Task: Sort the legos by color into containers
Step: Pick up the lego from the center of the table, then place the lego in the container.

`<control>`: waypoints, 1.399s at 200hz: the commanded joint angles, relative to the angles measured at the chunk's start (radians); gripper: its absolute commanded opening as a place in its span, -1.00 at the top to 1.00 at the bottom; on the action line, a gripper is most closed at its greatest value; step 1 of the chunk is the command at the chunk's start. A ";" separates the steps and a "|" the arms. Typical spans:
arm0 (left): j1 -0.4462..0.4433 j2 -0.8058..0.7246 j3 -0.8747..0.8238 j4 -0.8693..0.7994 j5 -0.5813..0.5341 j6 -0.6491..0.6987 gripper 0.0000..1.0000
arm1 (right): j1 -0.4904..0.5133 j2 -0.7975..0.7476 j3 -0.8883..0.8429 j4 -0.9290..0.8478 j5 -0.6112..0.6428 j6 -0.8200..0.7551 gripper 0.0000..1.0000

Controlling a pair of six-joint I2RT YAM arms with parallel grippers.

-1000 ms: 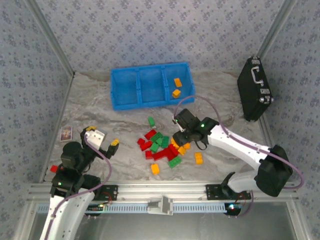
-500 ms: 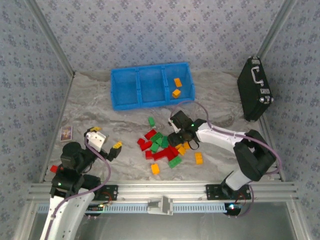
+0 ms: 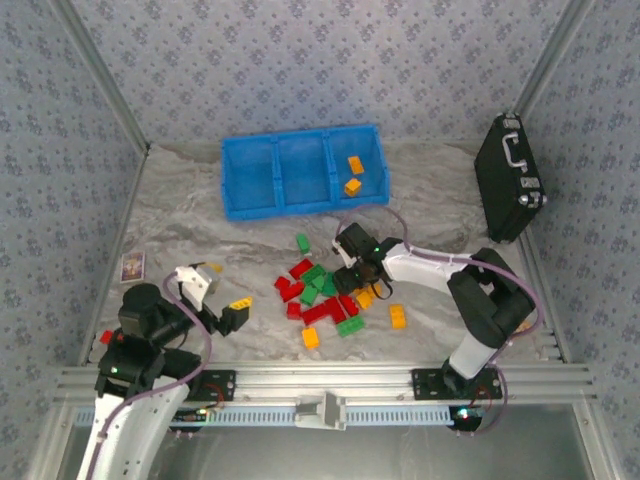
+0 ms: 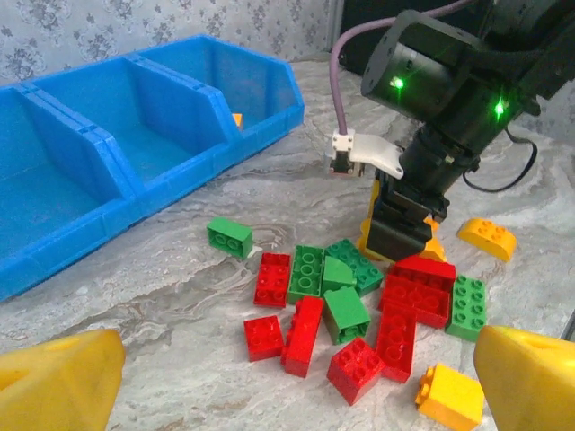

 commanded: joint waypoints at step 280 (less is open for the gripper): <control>-0.196 0.764 1.151 -0.575 -0.301 0.072 -1.00 | -0.283 0.247 0.882 -0.219 0.006 -0.223 0.23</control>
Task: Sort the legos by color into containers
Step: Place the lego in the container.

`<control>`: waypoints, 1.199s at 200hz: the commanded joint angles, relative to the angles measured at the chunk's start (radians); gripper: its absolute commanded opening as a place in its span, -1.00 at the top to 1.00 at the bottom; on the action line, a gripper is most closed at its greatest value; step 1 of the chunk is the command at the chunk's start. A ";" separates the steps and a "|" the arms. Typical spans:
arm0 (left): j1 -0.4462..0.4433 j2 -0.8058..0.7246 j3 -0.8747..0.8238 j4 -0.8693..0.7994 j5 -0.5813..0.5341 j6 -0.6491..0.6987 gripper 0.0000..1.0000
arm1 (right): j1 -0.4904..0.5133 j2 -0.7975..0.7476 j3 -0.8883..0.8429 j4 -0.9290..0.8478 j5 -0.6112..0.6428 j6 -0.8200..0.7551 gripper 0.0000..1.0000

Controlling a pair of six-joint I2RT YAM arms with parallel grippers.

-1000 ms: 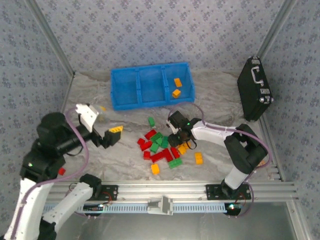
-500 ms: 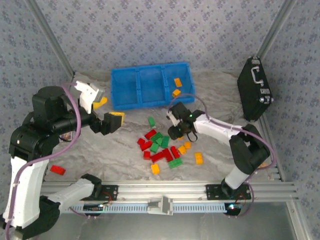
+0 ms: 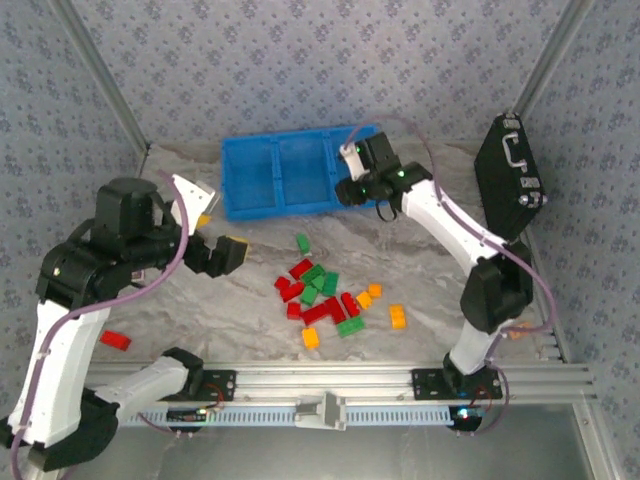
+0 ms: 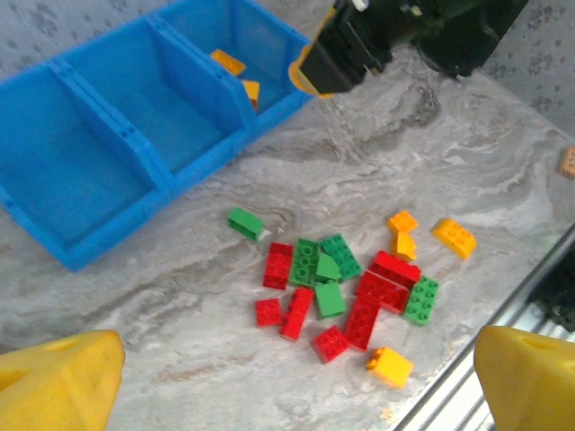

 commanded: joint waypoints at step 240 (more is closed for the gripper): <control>-0.119 -0.008 -0.049 0.146 -0.083 0.074 -1.00 | -0.134 0.336 0.349 -0.115 -0.055 -0.061 -0.31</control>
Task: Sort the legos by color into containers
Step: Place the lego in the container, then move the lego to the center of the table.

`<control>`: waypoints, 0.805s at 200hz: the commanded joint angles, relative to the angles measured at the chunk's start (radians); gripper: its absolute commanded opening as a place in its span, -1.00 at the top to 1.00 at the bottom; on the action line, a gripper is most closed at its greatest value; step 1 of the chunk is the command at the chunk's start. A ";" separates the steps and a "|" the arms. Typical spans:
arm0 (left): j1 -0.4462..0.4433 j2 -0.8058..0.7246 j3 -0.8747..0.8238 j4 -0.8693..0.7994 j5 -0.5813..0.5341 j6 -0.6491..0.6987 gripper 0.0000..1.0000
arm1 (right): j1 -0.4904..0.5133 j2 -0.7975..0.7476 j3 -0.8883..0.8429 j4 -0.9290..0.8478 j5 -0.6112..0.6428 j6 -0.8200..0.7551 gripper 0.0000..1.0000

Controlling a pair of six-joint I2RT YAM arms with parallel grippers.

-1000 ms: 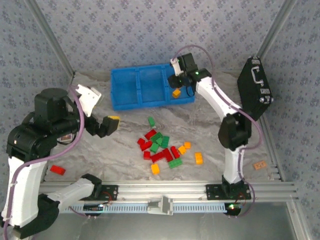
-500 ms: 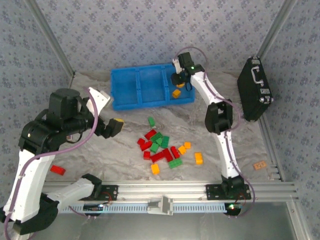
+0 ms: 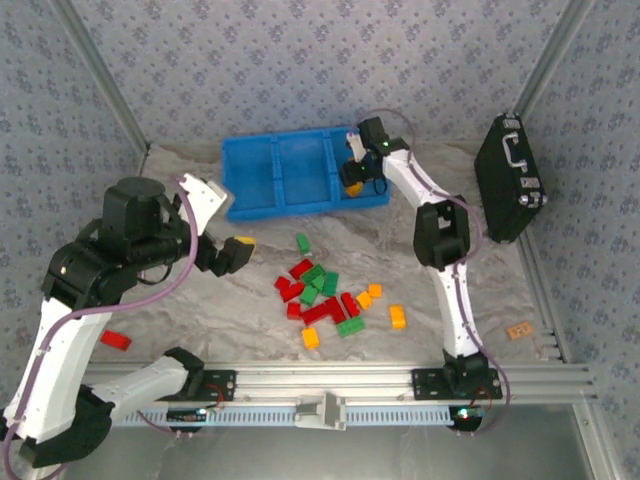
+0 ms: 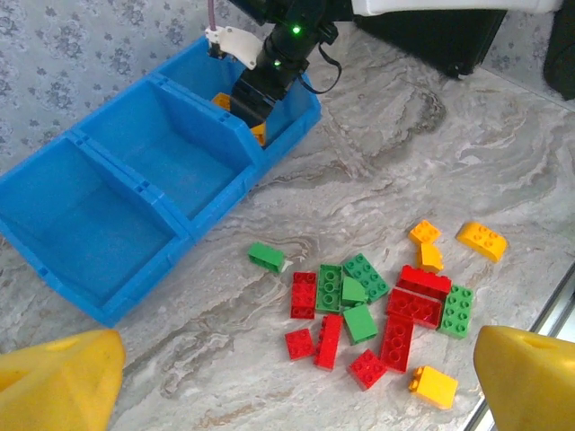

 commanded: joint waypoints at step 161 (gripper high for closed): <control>-0.107 -0.065 -0.111 0.116 -0.093 -0.009 -1.00 | 0.318 -1.219 -1.415 0.046 0.100 0.681 -0.32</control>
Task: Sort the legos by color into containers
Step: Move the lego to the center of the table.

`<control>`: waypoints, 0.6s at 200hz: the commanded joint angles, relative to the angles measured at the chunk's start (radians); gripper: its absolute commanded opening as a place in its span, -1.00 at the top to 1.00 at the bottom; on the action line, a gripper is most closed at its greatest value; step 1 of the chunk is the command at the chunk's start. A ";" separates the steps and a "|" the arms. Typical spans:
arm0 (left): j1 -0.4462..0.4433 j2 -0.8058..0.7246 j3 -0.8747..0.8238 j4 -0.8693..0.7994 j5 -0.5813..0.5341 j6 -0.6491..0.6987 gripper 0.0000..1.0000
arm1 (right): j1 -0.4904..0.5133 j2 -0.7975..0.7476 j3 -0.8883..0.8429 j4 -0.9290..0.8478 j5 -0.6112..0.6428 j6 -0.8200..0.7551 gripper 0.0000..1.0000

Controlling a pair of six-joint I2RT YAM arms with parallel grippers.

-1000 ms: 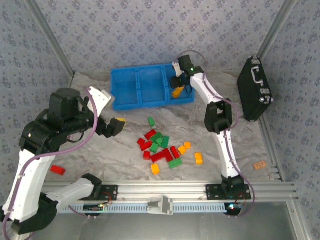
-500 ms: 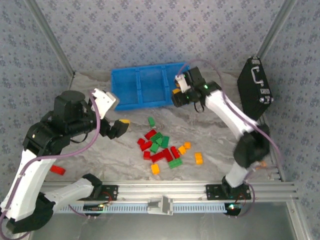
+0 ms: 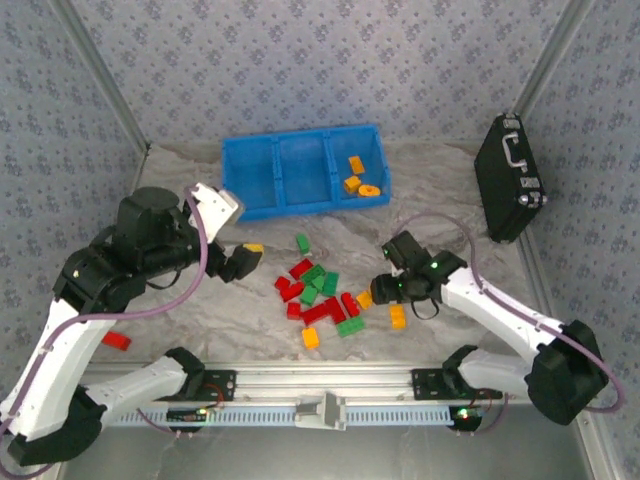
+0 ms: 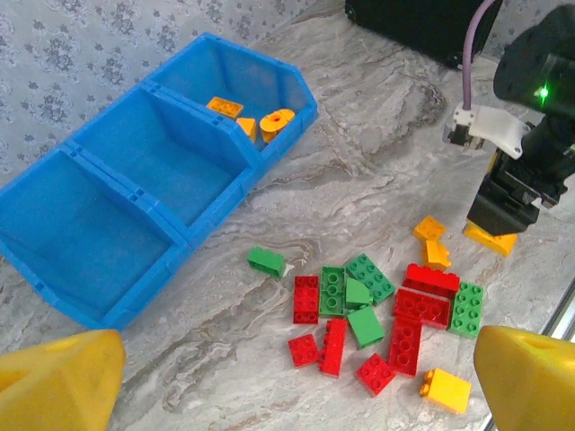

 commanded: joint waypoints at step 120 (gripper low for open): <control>-0.020 -0.089 -0.044 0.021 -0.015 -0.036 -1.00 | 0.054 0.390 0.085 0.222 0.110 0.081 -0.12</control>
